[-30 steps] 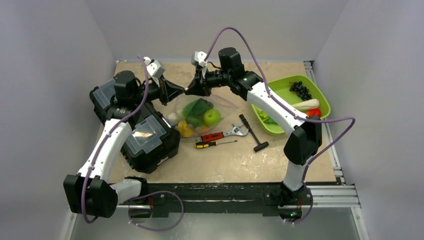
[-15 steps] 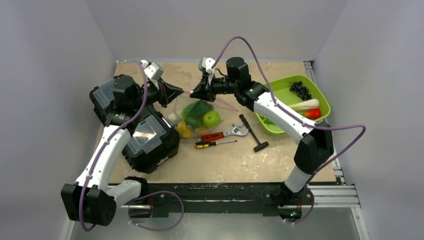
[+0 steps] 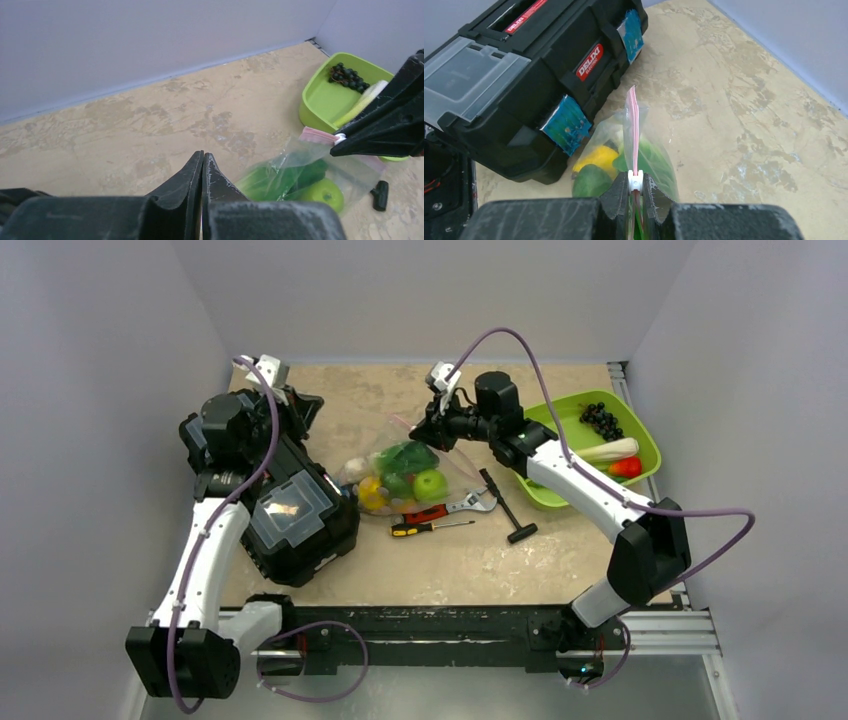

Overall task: Place the food in the zip-top bag and seal the zipper
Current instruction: Zip the zipper food storage bag at the center of the board, then place the zipper food storage bag at the center of the board.

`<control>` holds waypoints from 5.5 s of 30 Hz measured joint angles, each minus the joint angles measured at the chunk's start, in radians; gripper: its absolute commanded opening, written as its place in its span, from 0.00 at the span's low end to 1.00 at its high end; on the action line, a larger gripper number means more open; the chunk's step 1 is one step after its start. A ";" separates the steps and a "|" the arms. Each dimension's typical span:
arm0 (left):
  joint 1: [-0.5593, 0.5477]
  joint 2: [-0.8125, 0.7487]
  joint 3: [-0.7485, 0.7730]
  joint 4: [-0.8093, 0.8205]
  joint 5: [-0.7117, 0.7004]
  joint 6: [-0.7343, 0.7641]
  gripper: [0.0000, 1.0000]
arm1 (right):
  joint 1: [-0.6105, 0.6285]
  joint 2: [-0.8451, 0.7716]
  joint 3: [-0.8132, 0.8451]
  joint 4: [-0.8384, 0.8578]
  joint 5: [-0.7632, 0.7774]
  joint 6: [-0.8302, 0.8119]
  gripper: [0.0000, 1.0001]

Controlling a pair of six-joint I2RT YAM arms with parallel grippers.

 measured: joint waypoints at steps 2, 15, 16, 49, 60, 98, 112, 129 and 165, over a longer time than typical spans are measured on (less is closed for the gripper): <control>0.015 0.019 0.011 -0.002 0.063 -0.001 0.15 | 0.001 0.000 -0.002 0.003 -0.007 0.007 0.00; -0.063 0.145 0.006 0.235 0.471 -0.169 0.87 | 0.003 0.042 0.071 -0.023 -0.129 -0.009 0.00; -0.071 0.151 0.004 0.254 0.476 -0.179 0.87 | 0.003 0.043 0.071 -0.024 -0.142 -0.010 0.00; -0.168 0.332 0.098 0.091 0.626 -0.075 0.36 | 0.003 0.043 0.084 -0.054 -0.230 -0.033 0.00; -0.178 0.331 0.108 0.065 0.625 -0.047 0.00 | 0.003 0.056 0.092 -0.055 -0.229 -0.033 0.00; -0.095 0.013 -0.032 -0.009 -0.153 -0.091 0.00 | 0.082 -0.250 -0.209 0.076 0.293 0.153 0.00; -0.037 0.013 -0.032 -0.009 -0.150 -0.107 0.00 | 0.078 -0.316 -0.274 0.060 0.350 0.166 0.28; 0.013 0.034 -0.033 0.063 -0.065 -0.085 0.00 | 0.051 -0.100 -0.018 0.012 0.429 0.286 0.83; -0.428 0.511 0.047 0.141 0.104 -0.386 0.12 | -0.129 0.059 -0.238 -0.045 0.529 0.814 0.76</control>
